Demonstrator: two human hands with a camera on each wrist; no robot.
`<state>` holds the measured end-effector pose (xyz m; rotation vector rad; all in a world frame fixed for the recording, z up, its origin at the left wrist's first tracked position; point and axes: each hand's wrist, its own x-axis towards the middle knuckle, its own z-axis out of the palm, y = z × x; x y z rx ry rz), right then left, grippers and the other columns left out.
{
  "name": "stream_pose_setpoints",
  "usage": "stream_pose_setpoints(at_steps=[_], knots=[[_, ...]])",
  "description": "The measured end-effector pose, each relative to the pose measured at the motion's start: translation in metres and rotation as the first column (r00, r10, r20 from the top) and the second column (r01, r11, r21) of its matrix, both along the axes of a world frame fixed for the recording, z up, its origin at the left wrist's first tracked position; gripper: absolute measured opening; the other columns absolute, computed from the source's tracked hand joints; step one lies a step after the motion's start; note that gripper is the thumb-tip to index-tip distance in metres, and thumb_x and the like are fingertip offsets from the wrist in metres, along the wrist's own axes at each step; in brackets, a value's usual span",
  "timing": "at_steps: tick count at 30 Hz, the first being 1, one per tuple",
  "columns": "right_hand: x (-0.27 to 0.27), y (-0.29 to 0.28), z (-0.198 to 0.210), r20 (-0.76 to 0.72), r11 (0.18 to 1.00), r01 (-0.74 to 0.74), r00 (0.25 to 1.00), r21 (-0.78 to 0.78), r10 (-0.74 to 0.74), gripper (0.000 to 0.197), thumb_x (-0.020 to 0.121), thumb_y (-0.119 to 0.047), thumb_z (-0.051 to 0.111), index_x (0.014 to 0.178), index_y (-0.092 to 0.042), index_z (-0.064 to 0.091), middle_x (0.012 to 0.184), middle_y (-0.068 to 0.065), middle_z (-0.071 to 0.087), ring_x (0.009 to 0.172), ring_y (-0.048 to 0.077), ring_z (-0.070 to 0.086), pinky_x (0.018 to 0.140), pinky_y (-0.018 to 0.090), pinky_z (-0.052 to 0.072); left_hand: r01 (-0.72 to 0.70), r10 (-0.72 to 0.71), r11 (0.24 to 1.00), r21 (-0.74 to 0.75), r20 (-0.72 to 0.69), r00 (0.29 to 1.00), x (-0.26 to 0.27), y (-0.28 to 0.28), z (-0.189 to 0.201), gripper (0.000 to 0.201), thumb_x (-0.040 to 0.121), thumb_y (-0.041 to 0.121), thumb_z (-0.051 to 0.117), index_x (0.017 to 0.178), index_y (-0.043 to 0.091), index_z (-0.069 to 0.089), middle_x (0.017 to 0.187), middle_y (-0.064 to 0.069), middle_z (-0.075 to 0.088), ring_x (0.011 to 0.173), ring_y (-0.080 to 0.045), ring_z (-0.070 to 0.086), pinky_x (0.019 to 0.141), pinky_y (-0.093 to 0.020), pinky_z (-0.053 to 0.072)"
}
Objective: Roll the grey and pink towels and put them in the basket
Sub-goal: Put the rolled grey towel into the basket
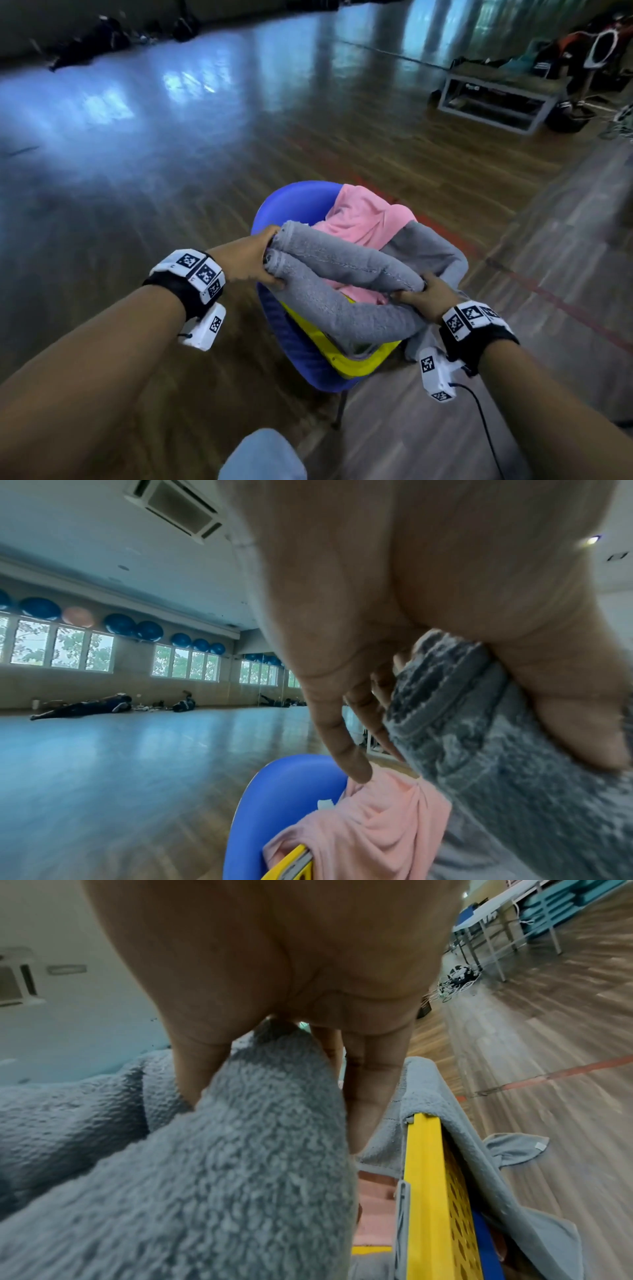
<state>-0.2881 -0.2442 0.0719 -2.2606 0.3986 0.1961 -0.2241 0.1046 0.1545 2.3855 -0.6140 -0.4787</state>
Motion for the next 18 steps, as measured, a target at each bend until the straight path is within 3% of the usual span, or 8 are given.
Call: stream_pose_setpoints(at_steps=[5,8,12,15,18], knots=[[0.045,0.001,-0.023,-0.124,0.995,-0.057,0.991,-0.08,0.047,0.056,0.069,-0.041,0.08,0.114,-0.023,0.051,0.101,0.001,0.061,0.088,0.018,0.055,0.073,0.026,0.038,0.047,-0.046,0.991,0.125,-0.015,0.999,0.067,-0.008,-0.044,0.087,0.061,0.023,0.091,0.13,0.014,0.04,0.121,-0.002,0.059,0.109,-0.017,0.059,0.092,-0.04,0.049],[0.069,0.005,-0.042,-0.195,0.98,-0.09,0.979,-0.178,0.054,0.067,0.067,-0.04,0.08,0.126,-0.027,0.05,0.111,0.005,0.066,0.093,0.023,0.06,0.073,0.025,0.039,0.123,-0.118,0.972,0.201,-0.038,0.992,0.114,-0.016,-0.077,0.085,0.058,0.025,0.092,0.126,0.011,0.042,0.119,-0.005,0.06,0.108,-0.022,0.059,0.09,-0.041,0.049],[0.096,0.021,-0.078,-0.432,0.935,-0.19,0.901,-0.301,0.043,0.082,0.061,-0.052,0.078,0.133,-0.031,0.043,0.125,0.006,0.061,0.11,0.028,0.06,0.088,0.032,0.048,0.254,-0.243,0.902,0.35,-0.075,0.967,0.169,-0.031,-0.12,0.079,0.056,0.033,0.09,0.117,0.014,0.044,0.111,-0.003,0.061,0.098,-0.024,0.061,0.083,-0.041,0.051],[0.104,0.033,-0.104,-0.552,0.943,-0.21,0.833,-0.257,0.035,0.092,0.06,-0.059,0.075,0.138,-0.027,0.037,0.128,0.008,0.059,0.112,0.029,0.06,0.086,0.031,0.048,0.369,-0.324,0.834,0.409,-0.177,0.929,0.196,-0.042,-0.153,0.083,0.059,0.026,0.09,0.123,0.01,0.04,0.111,-0.005,0.059,0.1,-0.025,0.061,0.085,-0.037,0.05],[0.11,0.044,-0.124,-0.596,0.924,-0.222,0.803,-0.311,-0.008,0.108,0.053,-0.06,0.069,0.147,-0.033,0.023,0.131,0.011,0.056,0.115,0.034,0.057,0.09,0.034,0.047,0.44,-0.369,0.766,0.469,-0.241,0.898,0.217,-0.05,-0.179,0.091,0.067,0.025,0.086,0.138,0.007,0.031,0.123,-0.011,0.059,0.107,-0.027,0.06,0.09,-0.035,0.049]])
